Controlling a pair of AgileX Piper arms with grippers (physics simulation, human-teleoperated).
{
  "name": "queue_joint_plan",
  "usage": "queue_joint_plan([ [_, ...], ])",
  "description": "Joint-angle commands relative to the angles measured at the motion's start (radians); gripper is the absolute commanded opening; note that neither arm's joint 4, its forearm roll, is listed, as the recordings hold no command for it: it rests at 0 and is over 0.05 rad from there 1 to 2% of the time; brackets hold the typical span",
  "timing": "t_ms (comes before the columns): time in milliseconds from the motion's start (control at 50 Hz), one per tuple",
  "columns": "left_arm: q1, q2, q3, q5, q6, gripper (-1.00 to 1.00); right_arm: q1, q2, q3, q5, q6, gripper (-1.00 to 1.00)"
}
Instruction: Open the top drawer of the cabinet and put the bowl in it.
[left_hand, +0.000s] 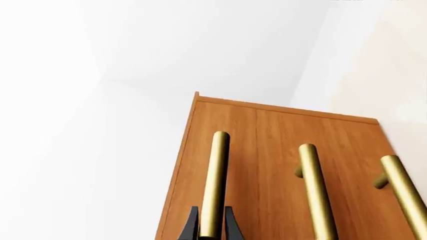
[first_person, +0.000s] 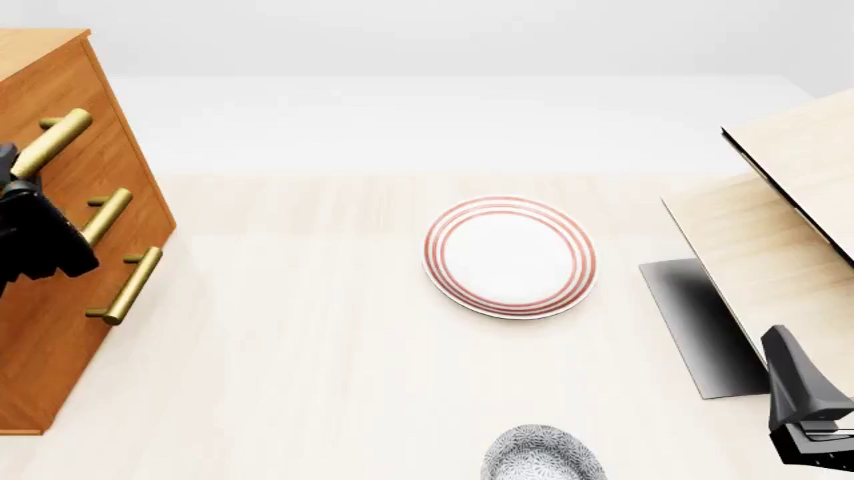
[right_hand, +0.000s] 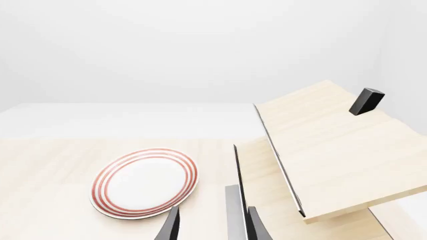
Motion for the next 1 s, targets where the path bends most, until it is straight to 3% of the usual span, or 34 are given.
queue_joint_plan([
  [20, -0.014, -0.019, 0.037, 0.047, 0.016, -1.00, 0.000, -0.001, 0.001, 0.000, 0.000, 1.00],
  [320, -0.063, -0.109, 0.069, 0.085, 0.042, -1.00, 0.000, -0.002, 0.001, 0.000, 0.000, 1.00],
  [1000, -0.205, -0.091, 0.031, 0.084, 0.046, -1.00, 0.000, -0.002, 0.001, 0.000, 0.000, 1.00],
])
